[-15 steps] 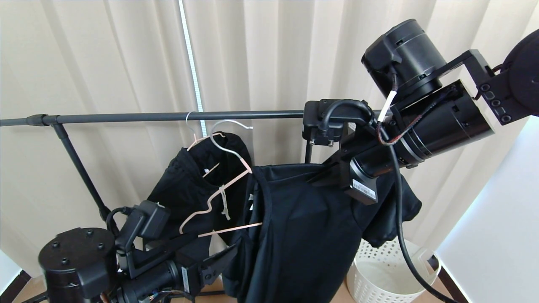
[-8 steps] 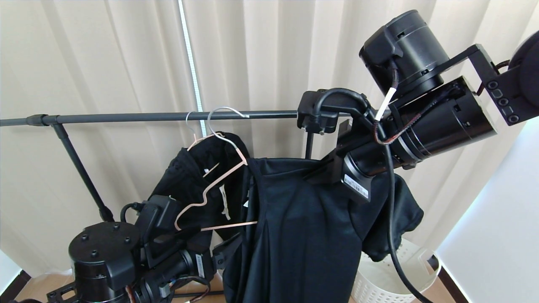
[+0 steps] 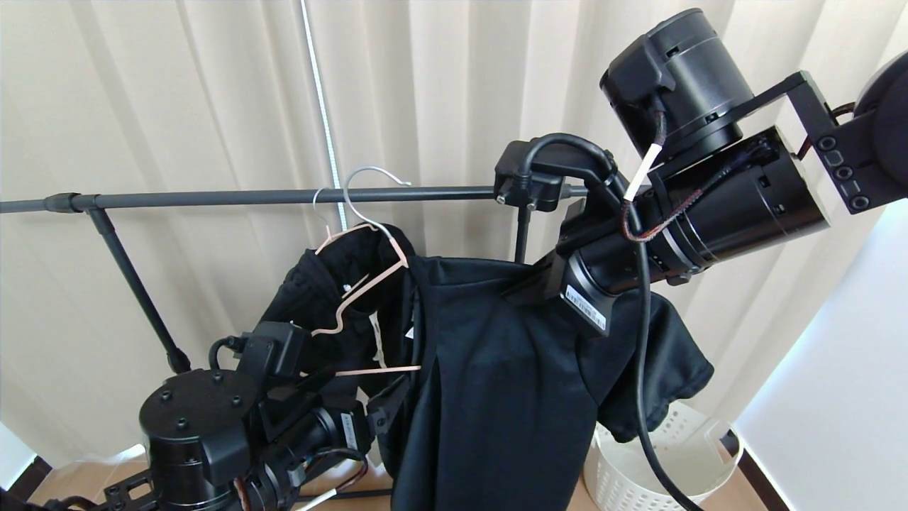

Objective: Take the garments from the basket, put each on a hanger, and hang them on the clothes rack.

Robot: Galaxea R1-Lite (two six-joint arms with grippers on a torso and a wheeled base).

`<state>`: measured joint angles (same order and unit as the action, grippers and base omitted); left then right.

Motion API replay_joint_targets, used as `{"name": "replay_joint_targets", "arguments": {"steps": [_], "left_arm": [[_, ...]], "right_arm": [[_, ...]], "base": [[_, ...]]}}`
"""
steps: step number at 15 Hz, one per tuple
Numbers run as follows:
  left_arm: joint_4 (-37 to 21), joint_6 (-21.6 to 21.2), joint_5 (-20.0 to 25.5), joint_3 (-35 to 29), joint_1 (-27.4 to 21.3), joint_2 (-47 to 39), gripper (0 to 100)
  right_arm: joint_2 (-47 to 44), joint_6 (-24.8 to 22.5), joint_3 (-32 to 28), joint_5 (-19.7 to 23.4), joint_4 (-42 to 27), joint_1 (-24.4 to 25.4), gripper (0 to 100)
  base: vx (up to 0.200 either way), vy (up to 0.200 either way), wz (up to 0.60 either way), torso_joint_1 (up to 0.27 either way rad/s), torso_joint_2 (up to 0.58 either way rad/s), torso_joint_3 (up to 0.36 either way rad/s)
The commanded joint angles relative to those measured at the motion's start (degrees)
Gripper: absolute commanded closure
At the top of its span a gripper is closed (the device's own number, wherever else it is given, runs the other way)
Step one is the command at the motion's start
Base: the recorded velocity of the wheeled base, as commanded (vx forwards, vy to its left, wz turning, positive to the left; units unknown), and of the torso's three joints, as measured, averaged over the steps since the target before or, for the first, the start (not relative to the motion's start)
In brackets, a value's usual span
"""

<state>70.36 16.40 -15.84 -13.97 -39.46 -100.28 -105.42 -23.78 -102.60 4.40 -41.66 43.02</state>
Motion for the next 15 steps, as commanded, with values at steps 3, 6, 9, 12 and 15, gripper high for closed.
{"name": "replay_joint_targets", "arguments": {"steps": [3, 6, 9, 12, 15], "left_arm": [[1.27, -0.05, -0.69, 0.35, -0.62, -2.11, 0], [3.64, -0.14, -1.74, 0.44, -0.71, -3.61, 0], [6.45, -0.31, -2.45, 0.44, -0.62, -3.52, 0], [7.95, -0.31, 0.63, 2.11, -0.35, 2.72, 0], [8.03, -0.31, 2.74, 2.90, -0.27, 4.83, 0]], "right_arm": [[-0.04, 1.55, -0.06, 0.08, 0.17, 0.13, 100], [0.13, 1.64, -0.06, 0.17, 0.17, 0.13, 100], [0.13, 1.64, 0.29, 0.08, 0.08, 0.05, 100], [-0.31, 1.64, 0.56, -0.01, 0.08, -0.13, 100], [-0.57, 1.64, 0.56, -0.18, 0.08, -0.48, 100]], "base": [[0.000, 0.000, 0.00, 0.000, 0.00, 0.000], [0.000, 0.000, 0.00, 0.000, 0.00, 0.000], [0.000, 0.000, 0.00, 0.000, 0.00, 0.000], [0.000, 0.000, 0.00, 0.000, 0.00, 0.000], [0.000, 0.000, 0.00, 0.000, 0.00, 0.000]]}}
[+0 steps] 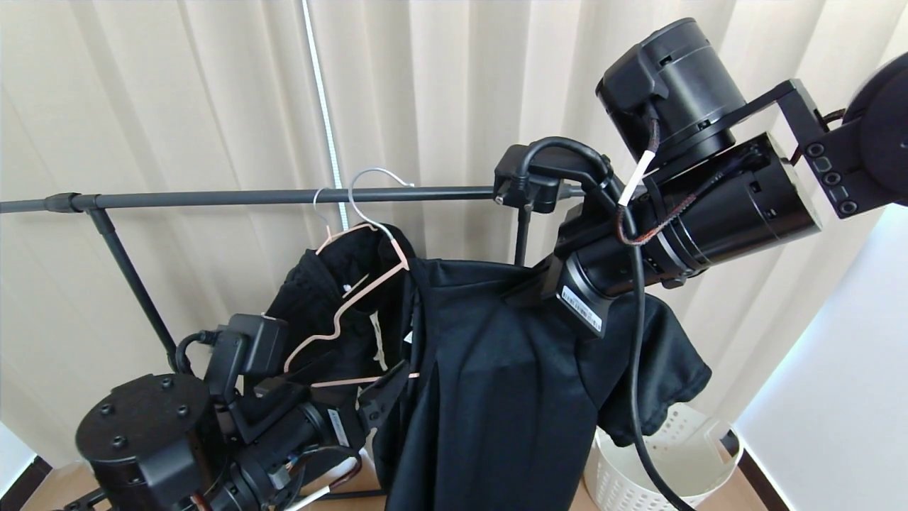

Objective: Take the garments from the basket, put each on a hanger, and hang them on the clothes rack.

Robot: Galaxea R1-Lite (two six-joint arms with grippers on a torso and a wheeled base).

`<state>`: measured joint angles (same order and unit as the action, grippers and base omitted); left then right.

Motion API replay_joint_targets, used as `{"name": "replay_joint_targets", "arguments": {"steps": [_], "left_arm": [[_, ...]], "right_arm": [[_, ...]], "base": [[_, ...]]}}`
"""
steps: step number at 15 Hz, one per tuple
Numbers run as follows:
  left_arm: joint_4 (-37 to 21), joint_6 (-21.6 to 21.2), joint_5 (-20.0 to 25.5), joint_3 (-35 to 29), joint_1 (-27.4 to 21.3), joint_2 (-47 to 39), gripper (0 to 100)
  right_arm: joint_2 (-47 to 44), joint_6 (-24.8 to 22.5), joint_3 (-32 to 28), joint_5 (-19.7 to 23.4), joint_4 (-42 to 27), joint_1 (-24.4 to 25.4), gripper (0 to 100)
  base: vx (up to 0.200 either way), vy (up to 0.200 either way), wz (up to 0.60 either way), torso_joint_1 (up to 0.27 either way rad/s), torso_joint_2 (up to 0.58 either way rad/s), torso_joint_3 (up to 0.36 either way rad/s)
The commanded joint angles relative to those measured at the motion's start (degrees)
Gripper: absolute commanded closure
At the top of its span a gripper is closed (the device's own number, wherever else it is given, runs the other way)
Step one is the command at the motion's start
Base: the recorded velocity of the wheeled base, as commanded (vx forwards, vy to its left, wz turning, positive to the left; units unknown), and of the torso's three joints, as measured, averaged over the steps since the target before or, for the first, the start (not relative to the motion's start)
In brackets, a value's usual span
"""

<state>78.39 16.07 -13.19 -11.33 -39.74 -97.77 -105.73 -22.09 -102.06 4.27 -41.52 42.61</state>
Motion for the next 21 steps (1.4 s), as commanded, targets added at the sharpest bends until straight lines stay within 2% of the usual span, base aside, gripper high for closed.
{"name": "replay_joint_targets", "arguments": {"steps": [1, 2, 4, 9, 13, 17, 21], "left_arm": [[0.01, 0.02, 0.18, 0.25, 0.01, 2.85, 0], [-0.07, 0.02, 1.06, 0.60, 0.01, 3.20, 0], [-0.16, 0.02, 2.82, 1.22, 0.81, 3.20, 0], [-0.34, -0.07, 2.99, 1.74, 1.51, 2.14, 0], [-0.25, 0.02, 2.91, 1.74, 1.51, 1.00, 0], [-0.25, 0.19, 1.94, 0.60, 1.77, -1.64, 0], [-0.16, 0.54, -1.14, -1.16, 2.21, -4.18, 0]], "right_arm": [[-0.35, -0.06, 0.02, -0.84, -0.05, -0.42, 100], [-0.97, 0.03, -0.33, -2.51, 0.04, -0.51, 100], [-1.06, 1.08, -0.51, -2.77, 0.56, -0.77, 100], [-0.35, 5.21, -0.42, -2.77, 1.62, -1.12, 100], [0.79, 6.44, -0.60, -2.77, 1.71, -1.12, 100], [1.58, 6.80, -0.16, -2.60, 3.20, -1.12, 100], [2.02, 6.97, 0.19, -2.51, 3.20, -1.03, 100]], "base": [[0.000, 0.000, 0.00, 0.000, 0.00, 0.000], [0.000, 0.000, 0.00, 0.000, 0.00, 0.000], [0.000, 0.000, 0.00, 0.000, 0.00, 0.000], [0.000, 0.000, 0.00, 0.000, 0.00, 0.000], [0.000, 0.000, 0.00, 0.000, 0.00, 0.000], [0.000, 0.000, 0.00, 0.000, 0.00, 0.000], [0.000, 0.000, 0.00, 0.000, 0.00, 0.000]]}}
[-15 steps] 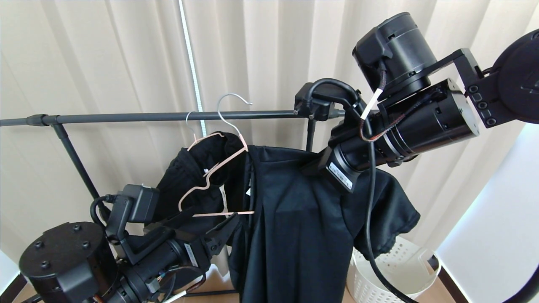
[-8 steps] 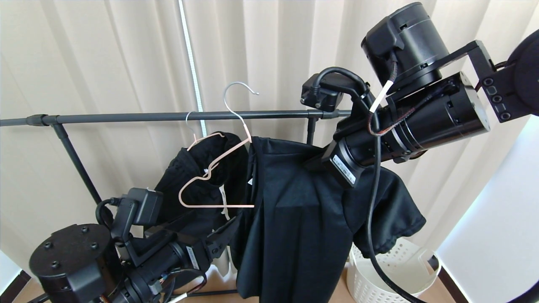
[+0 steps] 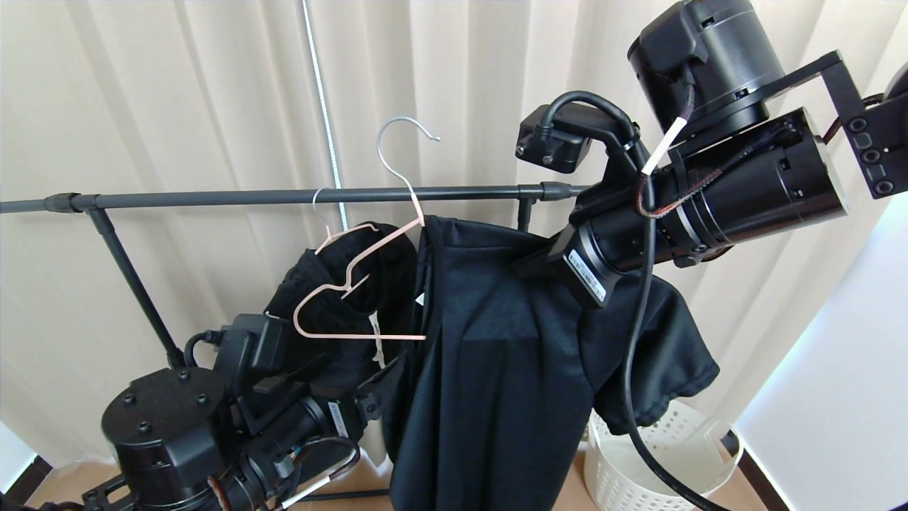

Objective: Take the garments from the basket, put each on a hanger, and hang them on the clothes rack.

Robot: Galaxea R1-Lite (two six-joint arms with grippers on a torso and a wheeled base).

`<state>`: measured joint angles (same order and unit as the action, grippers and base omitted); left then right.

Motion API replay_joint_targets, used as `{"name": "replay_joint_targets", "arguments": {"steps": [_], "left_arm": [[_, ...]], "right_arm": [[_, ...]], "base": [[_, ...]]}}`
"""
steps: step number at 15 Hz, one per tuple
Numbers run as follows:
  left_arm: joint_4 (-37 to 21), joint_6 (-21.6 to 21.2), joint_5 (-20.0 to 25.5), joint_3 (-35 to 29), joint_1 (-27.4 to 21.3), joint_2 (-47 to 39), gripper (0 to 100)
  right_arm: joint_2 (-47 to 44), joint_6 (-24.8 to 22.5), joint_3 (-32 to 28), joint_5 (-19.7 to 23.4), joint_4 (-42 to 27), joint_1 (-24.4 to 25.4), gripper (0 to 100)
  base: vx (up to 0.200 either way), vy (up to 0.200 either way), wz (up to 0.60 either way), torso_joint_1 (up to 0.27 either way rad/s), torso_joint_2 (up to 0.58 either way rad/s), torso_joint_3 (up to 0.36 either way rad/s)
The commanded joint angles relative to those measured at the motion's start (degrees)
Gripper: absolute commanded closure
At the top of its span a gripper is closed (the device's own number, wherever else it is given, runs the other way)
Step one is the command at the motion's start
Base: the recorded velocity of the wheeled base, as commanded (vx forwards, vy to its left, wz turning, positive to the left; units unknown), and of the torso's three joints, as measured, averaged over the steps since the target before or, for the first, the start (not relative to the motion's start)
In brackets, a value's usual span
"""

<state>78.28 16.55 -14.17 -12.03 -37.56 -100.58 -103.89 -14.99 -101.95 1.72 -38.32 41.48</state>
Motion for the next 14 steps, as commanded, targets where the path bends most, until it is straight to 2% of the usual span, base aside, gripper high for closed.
{"name": "replay_joint_targets", "arguments": {"steps": [1, 10, 14], "left_arm": [[0.12, 0.14, -0.42, -0.62, -0.06, -1.72, 0], [0.21, 1.46, -0.42, -1.68, -1.55, -1.90, 0], [0.21, 1.46, -3.50, -3.17, -1.55, -3.30, 0]], "right_arm": [[0.18, 0.76, 0.08, 0.13, -0.09, 0.18, 100], [1.23, 2.60, 1.49, 0.21, -0.01, 2.64, 100], [2.37, 2.60, 2.19, 0.21, -0.01, 2.99, 100]], "base": [[0.000, 0.000, 0.00, 0.000, 0.00, 0.000], [0.000, 0.000, 0.00, 0.000, 0.00, 0.000], [0.000, 0.000, 0.00, 0.000, 0.00, 0.000]]}}
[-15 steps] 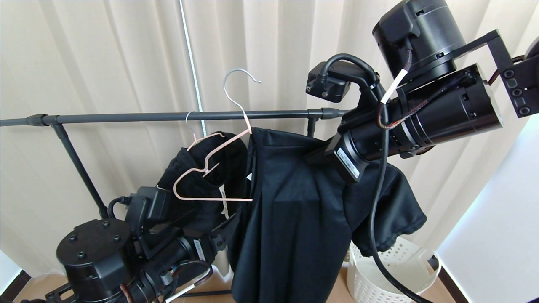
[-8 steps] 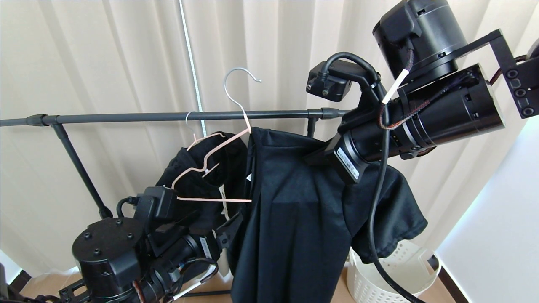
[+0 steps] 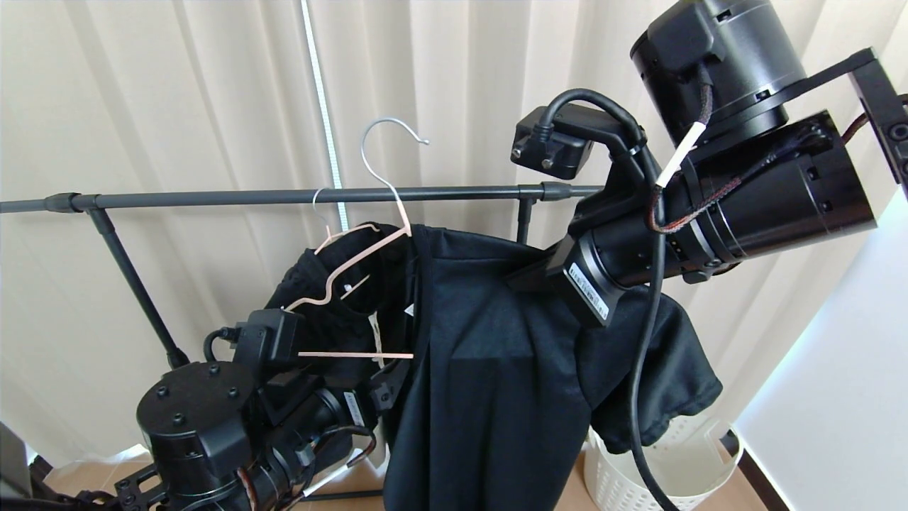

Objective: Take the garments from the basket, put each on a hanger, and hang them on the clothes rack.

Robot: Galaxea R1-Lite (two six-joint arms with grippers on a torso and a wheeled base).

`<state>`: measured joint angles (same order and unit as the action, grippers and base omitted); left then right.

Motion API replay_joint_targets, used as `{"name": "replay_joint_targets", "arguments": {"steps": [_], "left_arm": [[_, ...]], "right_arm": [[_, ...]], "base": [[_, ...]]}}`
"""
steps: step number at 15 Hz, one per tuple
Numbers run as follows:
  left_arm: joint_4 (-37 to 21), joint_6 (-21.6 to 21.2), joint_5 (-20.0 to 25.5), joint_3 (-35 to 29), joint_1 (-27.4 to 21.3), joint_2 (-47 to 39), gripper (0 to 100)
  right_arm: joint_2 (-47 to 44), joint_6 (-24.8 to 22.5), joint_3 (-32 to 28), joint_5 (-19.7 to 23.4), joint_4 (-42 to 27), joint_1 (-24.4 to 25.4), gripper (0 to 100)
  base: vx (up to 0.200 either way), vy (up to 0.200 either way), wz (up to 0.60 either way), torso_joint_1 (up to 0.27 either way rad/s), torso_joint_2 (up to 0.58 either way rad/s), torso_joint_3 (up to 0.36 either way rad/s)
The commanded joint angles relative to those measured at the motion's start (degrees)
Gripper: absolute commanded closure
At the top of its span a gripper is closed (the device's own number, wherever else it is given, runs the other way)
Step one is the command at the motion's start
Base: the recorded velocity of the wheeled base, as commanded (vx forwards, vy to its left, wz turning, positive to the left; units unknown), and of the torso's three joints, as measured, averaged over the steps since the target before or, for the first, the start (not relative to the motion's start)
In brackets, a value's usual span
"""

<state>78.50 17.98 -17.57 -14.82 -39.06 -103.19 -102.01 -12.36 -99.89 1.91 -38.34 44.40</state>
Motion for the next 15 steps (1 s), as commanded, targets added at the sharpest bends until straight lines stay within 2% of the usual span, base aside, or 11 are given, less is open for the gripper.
{"name": "replay_joint_targets", "arguments": {"steps": [1, 8, 9, 15], "left_arm": [[-0.01, 0.04, -0.19, -0.38, -0.05, -0.96, 0], [-0.01, -0.14, -1.15, -0.47, -0.05, -2.36, 0], [-0.01, -0.14, -1.15, -0.47, -0.05, -2.36, 100], [-0.01, -0.40, -0.98, 0.06, 0.12, 0.19, 100]], "right_arm": [[0.94, 0.06, 0.31, 0.02, -0.07, 0.16, 100], [2.17, 0.06, 1.36, 0.63, 0.11, 1.39, 100], [2.17, 0.06, 1.36, 0.63, 0.11, 1.39, 100], [2.17, 1.11, 2.51, 0.63, 0.19, -1.68, 100]], "base": [[0.000, 0.000, 0.00, 0.000, 0.00, 0.000], [0.000, 0.000, 0.00, 0.000, 0.00, 0.000], [0.000, 0.000, 0.00, 0.000, 0.00, 0.000], [0.000, 0.000, 0.00, 0.000, 0.00, 0.000]]}}
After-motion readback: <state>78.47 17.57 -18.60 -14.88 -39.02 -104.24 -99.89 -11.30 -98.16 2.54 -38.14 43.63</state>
